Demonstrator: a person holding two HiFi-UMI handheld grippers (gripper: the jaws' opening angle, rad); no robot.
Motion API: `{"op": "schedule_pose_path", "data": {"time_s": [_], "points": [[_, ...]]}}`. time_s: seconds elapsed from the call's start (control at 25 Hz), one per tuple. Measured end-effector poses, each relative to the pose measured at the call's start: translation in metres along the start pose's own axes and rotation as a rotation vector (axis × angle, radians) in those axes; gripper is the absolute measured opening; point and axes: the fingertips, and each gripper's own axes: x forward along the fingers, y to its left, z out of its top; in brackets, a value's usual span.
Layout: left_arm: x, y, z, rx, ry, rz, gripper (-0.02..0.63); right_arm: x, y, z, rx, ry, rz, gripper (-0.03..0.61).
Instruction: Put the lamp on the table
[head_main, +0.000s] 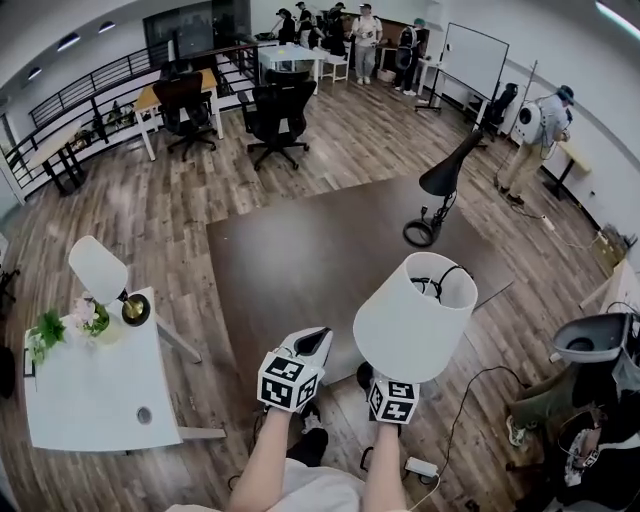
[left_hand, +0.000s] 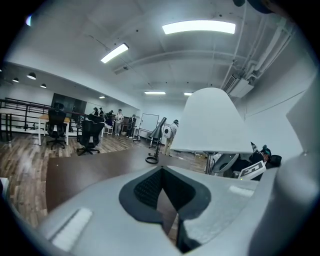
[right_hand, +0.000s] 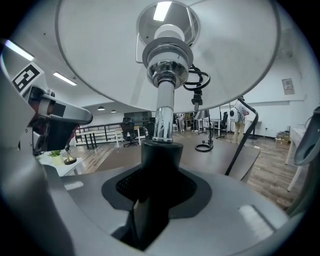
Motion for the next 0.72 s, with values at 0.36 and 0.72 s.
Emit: {"op": "schedule_pose_path", "data": {"time_s": [0.36,0.72], "points": [[0.059,0.049,0.033,-0.016,-0.010,0.005,0.000,0.078,0.003,0.042,-0.024,-0.005,0.049,0.153],[0.129,0.084,0.029,0.039,0.060,-0.042,0.000,0.156,-0.039,0.060,-0.026,0.000,0.028,0.153]]}}
